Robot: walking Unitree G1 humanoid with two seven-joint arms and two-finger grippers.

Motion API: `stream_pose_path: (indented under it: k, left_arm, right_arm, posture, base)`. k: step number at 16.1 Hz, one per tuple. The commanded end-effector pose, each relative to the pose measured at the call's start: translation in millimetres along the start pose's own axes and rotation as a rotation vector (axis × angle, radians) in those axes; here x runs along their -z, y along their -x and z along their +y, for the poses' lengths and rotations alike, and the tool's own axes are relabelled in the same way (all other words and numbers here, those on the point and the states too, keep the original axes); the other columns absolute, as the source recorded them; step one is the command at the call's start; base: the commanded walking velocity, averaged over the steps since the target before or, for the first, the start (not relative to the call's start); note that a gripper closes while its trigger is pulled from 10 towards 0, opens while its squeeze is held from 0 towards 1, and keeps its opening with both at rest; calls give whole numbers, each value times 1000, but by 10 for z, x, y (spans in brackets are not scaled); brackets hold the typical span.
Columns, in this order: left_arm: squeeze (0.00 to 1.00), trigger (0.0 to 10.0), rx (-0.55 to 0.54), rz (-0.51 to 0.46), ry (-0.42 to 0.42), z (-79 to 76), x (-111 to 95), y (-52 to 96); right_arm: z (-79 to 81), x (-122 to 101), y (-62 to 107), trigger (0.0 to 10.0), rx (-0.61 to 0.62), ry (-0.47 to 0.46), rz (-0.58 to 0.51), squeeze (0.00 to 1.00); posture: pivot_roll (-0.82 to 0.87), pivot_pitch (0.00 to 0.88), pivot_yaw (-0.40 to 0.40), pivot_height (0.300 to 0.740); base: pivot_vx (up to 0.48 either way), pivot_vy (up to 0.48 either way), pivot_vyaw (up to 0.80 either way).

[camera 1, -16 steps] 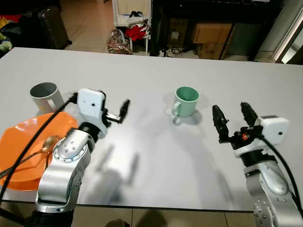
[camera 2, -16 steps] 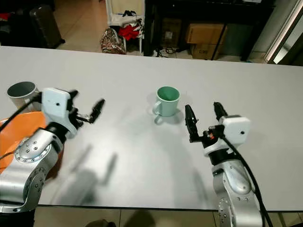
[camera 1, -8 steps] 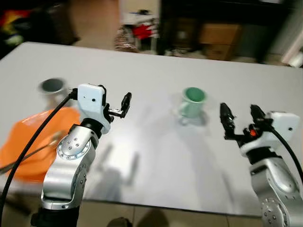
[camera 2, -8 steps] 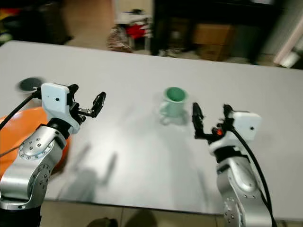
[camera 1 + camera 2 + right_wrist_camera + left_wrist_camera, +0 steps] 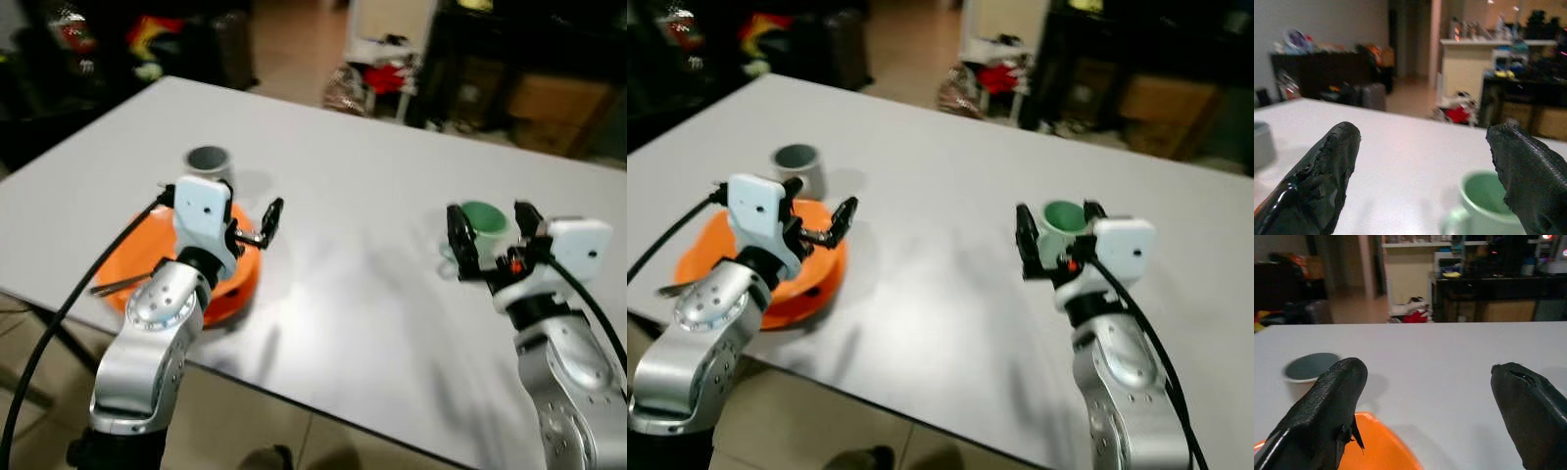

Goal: Setting the table

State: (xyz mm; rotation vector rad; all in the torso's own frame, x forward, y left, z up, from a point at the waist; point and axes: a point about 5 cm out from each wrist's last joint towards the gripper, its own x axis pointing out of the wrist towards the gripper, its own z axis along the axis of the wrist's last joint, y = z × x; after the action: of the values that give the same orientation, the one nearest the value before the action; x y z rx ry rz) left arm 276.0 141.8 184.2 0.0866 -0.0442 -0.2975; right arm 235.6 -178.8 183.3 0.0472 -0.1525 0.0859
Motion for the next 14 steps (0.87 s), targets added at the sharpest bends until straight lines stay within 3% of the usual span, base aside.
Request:
stream_pose_path:
  k: [1, 4, 9, 10, 11, 12, 14]
  left_arm:
    - [1000, 10000, 10, -26, -19, -37, -32, 3]
    - [1000, 10000, 3, -55, -10, -45, -66, -3]
    - [1000, 10000, -107, -93, -59, 91, -185, -62]
    - [1000, 10000, -108, -90, -54, 100, -195, -68]
    - [1000, 10000, -92, -8, -81, 96, -155, -70]
    - [1000, 10000, -53, -37, -73, 59, -184, -70]
    - [941, 10000, -40, -58, -191, 40, -194, -80]
  right_arm:
    - [-20, -16, -9, 10000, 13, -17, 2, 1000]
    - [7, -25, -28, 10000, 8, -31, 3, 1000]
    - [-8, -52, -53, 10000, 20, -54, -10, 1000]
    - [-4, -56, -54, 10000, 20, -56, -11, 1000]
    - [4, -61, -50, 10000, 22, -52, -12, 1000]
    - [-2, -62, -50, 10000, 25, -38, -11, 1000]
    - [-21, -63, -54, 10000, 36, -22, -15, 1000]
  posture:
    - [49, 0, -25, 740]
    - [46, 0, -30, 740]
    - [45, 0, -34, 740]
    - [44, 0, -33, 740]
    - [39, 0, -30, 740]
    - [40, 0, -29, 740]
    - [45, 0, -26, 740]
  base:
    - [0, 0, 769]
    - [0, 0, 763]
    - [0, 0, 763]
    - [0, 0, 763]
    - [0, 0, 763]
    - [0, 0, 763]
    - [0, 0, 763]
